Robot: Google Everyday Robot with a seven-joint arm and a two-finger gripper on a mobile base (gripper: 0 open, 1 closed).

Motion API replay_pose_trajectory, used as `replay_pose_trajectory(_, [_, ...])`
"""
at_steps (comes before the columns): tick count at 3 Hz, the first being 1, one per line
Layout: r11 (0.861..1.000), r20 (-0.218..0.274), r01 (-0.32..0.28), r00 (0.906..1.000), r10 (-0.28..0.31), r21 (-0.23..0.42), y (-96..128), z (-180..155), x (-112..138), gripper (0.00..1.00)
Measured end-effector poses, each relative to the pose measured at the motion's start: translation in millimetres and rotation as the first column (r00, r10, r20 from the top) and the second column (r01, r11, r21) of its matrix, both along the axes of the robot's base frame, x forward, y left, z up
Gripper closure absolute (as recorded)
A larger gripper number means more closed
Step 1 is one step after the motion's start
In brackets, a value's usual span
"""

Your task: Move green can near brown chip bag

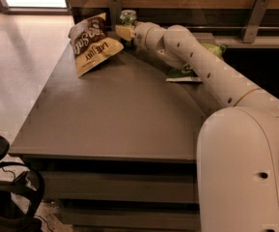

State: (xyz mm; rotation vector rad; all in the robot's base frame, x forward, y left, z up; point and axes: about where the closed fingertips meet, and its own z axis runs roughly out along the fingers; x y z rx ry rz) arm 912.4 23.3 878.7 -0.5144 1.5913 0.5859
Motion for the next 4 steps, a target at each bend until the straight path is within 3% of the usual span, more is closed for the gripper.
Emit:
replay_pose_trajectory(2, [1.000, -0.001, -0.014, 0.9999, 0.014, 0.003, 6, 0, -2, 0.52])
replay_pose_trajectory(3, [1.000, -0.002, -0.019, 0.9998, 0.019, 0.004, 10, -1, -2, 0.22])
replay_pose_trajectory(4, [1.000, -0.003, -0.023, 0.9997, 0.023, 0.005, 14, -1, -2, 0.00])
